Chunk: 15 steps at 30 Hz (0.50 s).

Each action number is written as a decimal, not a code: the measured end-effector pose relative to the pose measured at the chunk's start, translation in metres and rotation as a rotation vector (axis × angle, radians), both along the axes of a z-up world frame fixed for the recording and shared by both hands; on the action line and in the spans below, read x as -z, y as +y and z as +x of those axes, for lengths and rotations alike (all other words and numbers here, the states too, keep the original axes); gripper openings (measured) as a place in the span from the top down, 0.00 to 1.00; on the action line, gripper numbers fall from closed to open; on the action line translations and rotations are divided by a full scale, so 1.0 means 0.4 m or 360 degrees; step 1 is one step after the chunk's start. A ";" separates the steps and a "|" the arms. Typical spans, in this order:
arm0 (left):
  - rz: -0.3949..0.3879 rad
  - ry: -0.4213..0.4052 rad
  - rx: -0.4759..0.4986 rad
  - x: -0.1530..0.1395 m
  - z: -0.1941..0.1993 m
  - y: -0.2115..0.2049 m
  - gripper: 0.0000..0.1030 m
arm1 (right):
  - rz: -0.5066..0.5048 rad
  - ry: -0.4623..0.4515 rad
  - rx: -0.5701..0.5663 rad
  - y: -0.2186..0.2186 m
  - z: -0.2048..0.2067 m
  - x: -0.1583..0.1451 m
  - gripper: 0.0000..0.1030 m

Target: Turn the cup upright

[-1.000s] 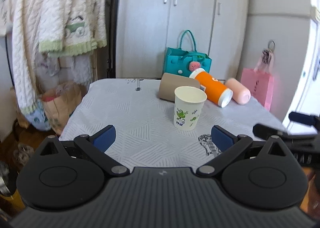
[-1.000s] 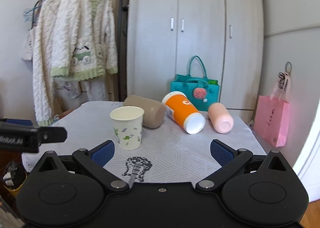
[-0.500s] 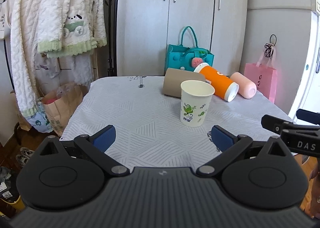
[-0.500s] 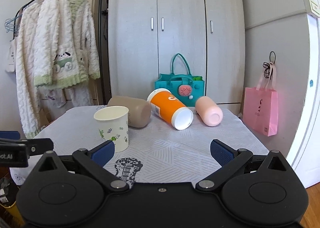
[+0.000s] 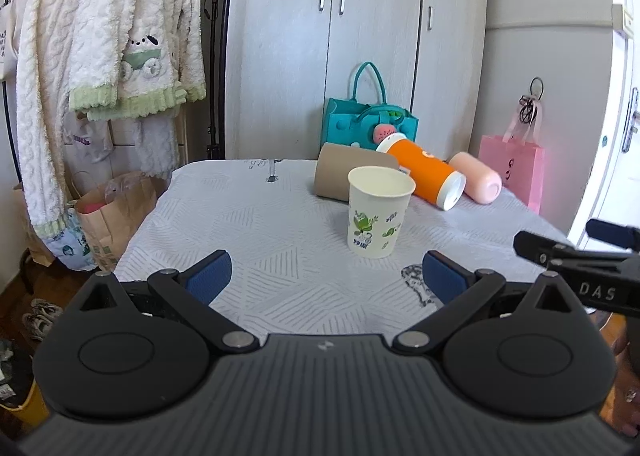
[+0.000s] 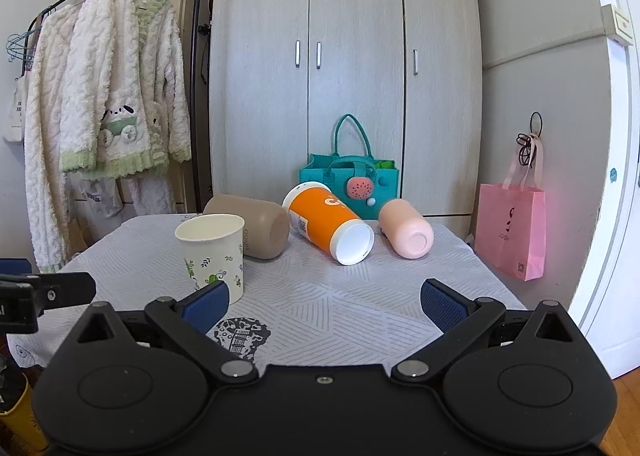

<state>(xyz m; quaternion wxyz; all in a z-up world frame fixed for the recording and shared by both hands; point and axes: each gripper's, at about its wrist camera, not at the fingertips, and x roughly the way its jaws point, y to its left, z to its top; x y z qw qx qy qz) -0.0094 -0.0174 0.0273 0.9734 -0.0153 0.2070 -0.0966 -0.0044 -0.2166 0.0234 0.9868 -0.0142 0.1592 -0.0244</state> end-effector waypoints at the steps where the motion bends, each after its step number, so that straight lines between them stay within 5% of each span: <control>1: 0.0021 0.0000 -0.0010 0.001 -0.001 -0.004 0.00 | 0.0002 -0.0002 0.0000 0.000 -0.001 -0.002 0.00; 15: -0.0045 -0.0015 -0.0005 -0.006 -0.018 0.010 0.00 | -0.0069 -0.0009 0.0004 0.016 -0.013 -0.004 0.00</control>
